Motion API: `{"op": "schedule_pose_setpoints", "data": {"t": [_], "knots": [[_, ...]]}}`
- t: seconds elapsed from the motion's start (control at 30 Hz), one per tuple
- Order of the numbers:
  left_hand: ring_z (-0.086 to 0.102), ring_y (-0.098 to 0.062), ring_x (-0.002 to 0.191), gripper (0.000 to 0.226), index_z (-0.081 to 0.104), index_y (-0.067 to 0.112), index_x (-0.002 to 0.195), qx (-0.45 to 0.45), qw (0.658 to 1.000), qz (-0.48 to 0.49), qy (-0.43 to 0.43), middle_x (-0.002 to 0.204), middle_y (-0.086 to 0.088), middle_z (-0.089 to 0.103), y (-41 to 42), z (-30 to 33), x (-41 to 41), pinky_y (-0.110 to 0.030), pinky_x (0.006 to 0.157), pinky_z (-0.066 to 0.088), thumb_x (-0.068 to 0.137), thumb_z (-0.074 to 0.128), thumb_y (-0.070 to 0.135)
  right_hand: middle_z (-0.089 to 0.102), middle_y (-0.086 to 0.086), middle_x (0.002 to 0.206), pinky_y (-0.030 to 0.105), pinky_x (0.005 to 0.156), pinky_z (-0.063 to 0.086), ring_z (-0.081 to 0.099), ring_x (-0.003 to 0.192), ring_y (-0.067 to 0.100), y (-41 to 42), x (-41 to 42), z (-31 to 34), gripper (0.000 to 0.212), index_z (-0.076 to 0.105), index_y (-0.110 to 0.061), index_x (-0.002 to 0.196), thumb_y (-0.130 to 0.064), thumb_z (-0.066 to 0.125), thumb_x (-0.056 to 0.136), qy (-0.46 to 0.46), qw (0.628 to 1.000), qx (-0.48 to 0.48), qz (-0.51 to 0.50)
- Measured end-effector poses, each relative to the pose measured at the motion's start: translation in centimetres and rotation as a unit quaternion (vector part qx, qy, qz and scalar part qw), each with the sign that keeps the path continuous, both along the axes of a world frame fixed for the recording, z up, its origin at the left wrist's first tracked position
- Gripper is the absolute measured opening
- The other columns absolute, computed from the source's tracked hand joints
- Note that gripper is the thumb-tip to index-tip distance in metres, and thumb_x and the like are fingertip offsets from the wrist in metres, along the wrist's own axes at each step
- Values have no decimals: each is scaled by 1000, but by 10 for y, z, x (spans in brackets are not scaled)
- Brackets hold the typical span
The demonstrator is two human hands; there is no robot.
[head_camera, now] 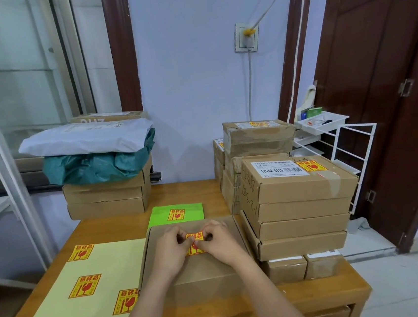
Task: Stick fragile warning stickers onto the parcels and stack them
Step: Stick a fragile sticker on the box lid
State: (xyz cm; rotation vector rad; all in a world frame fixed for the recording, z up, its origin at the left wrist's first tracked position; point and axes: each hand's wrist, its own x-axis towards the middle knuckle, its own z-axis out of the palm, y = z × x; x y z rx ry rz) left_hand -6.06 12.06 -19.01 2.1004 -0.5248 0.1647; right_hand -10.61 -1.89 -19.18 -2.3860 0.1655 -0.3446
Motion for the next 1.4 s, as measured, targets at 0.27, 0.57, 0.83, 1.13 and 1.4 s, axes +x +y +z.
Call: {"op": "schedule_pose_setpoints", "data": {"t": [0.27, 0.57, 0.83, 1.13, 1.4], "knots": [[50, -14, 69, 17, 58, 5, 73, 3, 1000, 3, -6, 76, -4, 59, -2, -1, 1, -24, 59, 36, 83, 70, 13, 48, -6, 95, 33, 91, 36, 42, 103, 18, 2, 0, 2, 39, 39, -28, 56, -31, 66, 85, 5, 999, -35, 1], [48, -14, 71, 21, 53, 10, 71, 22, 1000, 4, -22, 78, -3, 57, -3, 0, 0, -19, 60, 35, 83, 70, 12, 48, -3, 97, 36, 92, 36, 44, 106, 21, 3, 0, 1, 24, 54, -18, 73, -36, 64, 84, 13, 998, -60, 4], [51, -19, 77, 21, 53, 12, 70, 41, 999, 5, -34, 79, -2, 56, -4, 0, -1, -24, 64, 37, 82, 70, 11, 42, -9, 101, 36, 97, 35, 40, 114, 22, 6, -2, 3, 30, 44, -25, 64, -37, 62, 85, 26, 997, -73, -1], [46, -21, 92, 26, 48, 20, 70, 98, 993, 39, -56, 86, 2, 49, -6, -1, 0, -33, 78, 37, 82, 70, 23, 40, -4, 97, 36, 93, 38, 39, 110, 21, 11, -6, 7, 28, 49, -16, 75, -39, 56, 90, 27, 995, -101, -8], [49, -21, 93, 17, 55, 18, 77, 106, 993, 10, -50, 91, 1, 52, -2, 1, 4, -28, 77, 37, 82, 71, 21, 47, 2, 112, 32, 97, 36, 38, 114, 20, 9, -3, 3, 35, 49, -15, 106, -39, 64, 85, 16, 998, -58, -28]]}}
